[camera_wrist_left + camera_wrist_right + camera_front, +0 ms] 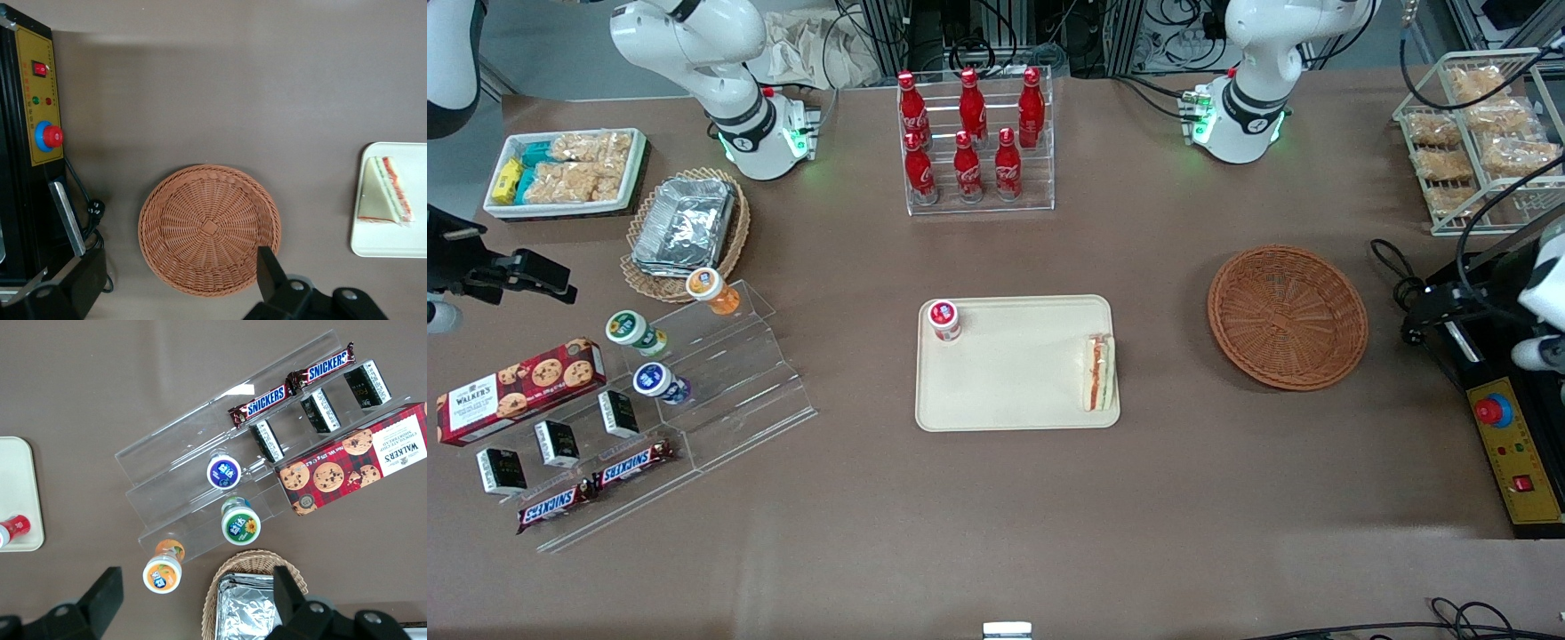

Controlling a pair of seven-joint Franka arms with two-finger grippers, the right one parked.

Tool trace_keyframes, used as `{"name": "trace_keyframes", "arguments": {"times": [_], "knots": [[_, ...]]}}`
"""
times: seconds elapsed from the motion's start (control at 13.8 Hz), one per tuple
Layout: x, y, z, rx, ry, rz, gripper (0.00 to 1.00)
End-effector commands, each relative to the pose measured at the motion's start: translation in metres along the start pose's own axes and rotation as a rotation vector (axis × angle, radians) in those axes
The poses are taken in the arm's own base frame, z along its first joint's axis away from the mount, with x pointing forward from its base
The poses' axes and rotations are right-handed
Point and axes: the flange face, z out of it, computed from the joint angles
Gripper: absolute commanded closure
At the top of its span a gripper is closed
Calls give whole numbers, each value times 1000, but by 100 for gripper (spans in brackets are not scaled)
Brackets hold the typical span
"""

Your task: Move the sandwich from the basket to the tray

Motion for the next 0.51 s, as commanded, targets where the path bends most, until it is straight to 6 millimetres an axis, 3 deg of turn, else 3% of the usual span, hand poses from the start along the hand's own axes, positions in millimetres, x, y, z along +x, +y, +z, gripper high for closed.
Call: {"name": "trace_keyframes", "arguments": {"times": [0.0,0.43], "knots": [[-8,-1,-1,-27,-3,31,0],[-7,2,0,-27,-8,75,0]]}}
